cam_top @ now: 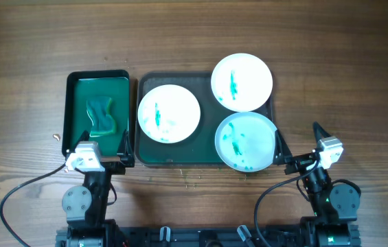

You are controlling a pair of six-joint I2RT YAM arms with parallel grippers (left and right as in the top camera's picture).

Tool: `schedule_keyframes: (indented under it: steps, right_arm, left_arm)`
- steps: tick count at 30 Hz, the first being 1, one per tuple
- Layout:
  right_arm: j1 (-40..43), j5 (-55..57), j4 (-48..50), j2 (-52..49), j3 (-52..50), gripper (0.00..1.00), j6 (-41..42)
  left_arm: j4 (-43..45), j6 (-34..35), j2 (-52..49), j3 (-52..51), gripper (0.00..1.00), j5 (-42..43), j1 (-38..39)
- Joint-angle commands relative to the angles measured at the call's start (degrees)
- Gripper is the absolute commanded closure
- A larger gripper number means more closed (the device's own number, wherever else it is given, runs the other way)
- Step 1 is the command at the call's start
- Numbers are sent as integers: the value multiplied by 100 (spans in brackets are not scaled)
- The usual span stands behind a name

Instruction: Clean dirty plates on tray and stack at the side

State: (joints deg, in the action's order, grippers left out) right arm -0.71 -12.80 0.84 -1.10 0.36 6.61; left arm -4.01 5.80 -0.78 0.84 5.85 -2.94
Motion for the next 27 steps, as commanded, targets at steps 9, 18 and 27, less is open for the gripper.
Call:
schedule_keyframes:
  steps: [9,18,27]
  right_arm:
    - [-24,72,9,31,-7,0,90]
    - [-24,72,9,31,-7,0,90]
    - [-24,72,9,31,-7,0,90]
  left_arm:
    - [2,-90,39,-52,0,-79,15]
    - [2,-90,39,-52,0,-79,15]
    - [2,-87,39,-52,0,-79,15]
